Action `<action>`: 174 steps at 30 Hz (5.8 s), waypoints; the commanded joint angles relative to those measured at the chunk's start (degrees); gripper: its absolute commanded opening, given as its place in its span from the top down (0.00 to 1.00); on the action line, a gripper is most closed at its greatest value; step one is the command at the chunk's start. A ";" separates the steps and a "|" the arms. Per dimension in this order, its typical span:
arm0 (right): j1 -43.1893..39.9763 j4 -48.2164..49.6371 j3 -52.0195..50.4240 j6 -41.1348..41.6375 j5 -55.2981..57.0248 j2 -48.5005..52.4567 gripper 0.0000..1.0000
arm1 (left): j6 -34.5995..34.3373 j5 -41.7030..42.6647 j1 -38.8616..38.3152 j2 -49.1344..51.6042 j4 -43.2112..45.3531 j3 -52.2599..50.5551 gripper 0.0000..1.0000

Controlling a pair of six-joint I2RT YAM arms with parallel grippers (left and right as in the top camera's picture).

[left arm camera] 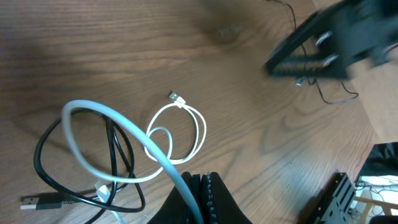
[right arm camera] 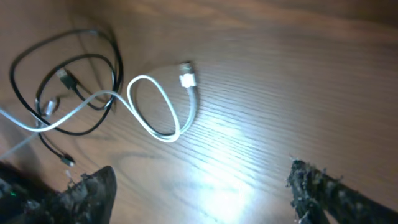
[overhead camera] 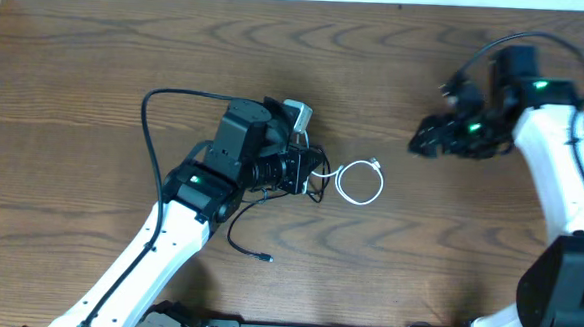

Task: Untangle cables

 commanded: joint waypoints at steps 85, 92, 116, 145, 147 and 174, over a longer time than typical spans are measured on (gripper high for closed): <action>20.37 49.62 -18.16 4.26 -14.27 0.31 0.99 | -0.52 -9.07 0.59 -12.81 -5.55 1.22 0.73; 16.96 44.72 -16.68 4.35 4.33 -1.99 0.99 | -0.52 -13.46 0.59 -12.81 -11.96 1.20 0.64; -22.77 35.98 -0.74 17.35 18.71 -14.84 0.99 | -0.50 -13.51 0.59 -10.93 -15.72 1.16 0.64; -35.56 29.03 -0.92 23.37 12.13 -10.54 0.25 | -0.55 -17.94 0.57 -4.70 -20.59 1.16 0.64; -34.77 28.33 -1.16 23.34 8.17 -10.54 0.25 | -0.55 -17.94 0.57 -4.70 -20.59 1.16 0.64; 12.17 38.36 -24.65 25.18 -10.29 -10.54 0.22 | -3.41 -25.00 0.59 1.81 -23.19 1.16 0.64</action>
